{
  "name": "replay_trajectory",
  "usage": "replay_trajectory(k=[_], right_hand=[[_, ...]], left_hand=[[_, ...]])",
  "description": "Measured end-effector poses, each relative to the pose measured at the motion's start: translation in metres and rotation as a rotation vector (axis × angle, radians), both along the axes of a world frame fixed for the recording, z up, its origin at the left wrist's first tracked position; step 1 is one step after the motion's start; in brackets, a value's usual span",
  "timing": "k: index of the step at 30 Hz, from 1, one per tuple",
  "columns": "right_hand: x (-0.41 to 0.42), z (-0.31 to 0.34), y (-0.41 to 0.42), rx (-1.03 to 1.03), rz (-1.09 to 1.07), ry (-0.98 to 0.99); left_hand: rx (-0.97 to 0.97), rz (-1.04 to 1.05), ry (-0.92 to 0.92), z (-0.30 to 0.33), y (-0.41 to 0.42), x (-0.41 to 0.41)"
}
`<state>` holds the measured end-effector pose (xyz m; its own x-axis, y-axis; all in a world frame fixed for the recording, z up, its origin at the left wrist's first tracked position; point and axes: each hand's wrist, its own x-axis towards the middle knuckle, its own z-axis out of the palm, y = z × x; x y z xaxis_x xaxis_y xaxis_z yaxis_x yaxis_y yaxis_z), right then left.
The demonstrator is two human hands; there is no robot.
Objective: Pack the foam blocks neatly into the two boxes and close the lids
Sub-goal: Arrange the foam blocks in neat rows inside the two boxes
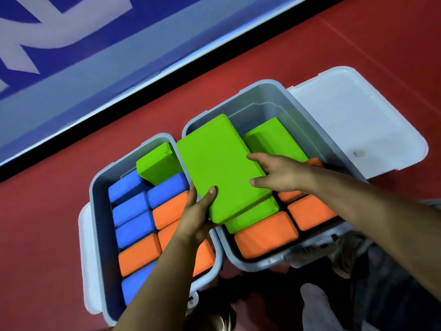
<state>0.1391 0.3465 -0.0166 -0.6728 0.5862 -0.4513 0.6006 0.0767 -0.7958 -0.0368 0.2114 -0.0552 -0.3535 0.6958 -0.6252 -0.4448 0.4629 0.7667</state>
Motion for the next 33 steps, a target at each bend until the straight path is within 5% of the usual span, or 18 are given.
replay_trajectory(k=[3, 9, 16, 18, 20, 22, 27, 33], right_hand=[[0.0, 0.014, 0.005, -0.1, -0.155, 0.252], [0.01, 0.008, 0.011, 0.054, -0.104, 0.004], [0.008, 0.008, 0.012, 0.054, -0.111, -0.028], [0.009, 0.007, 0.012, 0.055, -0.112, -0.038], [0.014, 0.005, 0.014, 0.068, -0.139, -0.067], [0.021, 0.003, 0.019, 0.091, -0.173, -0.092], [0.035, -0.004, 0.026, 0.166, -0.238, -0.139], [0.054, -0.028, 0.039, 0.174, -0.389, -0.217]], left_hand=[[0.072, 0.104, 0.04, 0.016, 0.017, -0.01], [-0.148, 0.17, 0.115, 0.026, 0.067, -0.05], [-0.33, 0.11, 0.262, 0.002, 0.066, -0.062], [-0.311, 0.153, 0.504, 0.006, 0.064, -0.054], [-0.215, 0.145, 0.965, 0.014, 0.057, -0.035], [0.05, -0.024, 1.215, 0.013, 0.042, 0.0], [0.211, -0.753, 1.145, -0.032, 0.017, 0.062], [0.176, -0.806, 1.477, -0.083, 0.051, 0.067]])
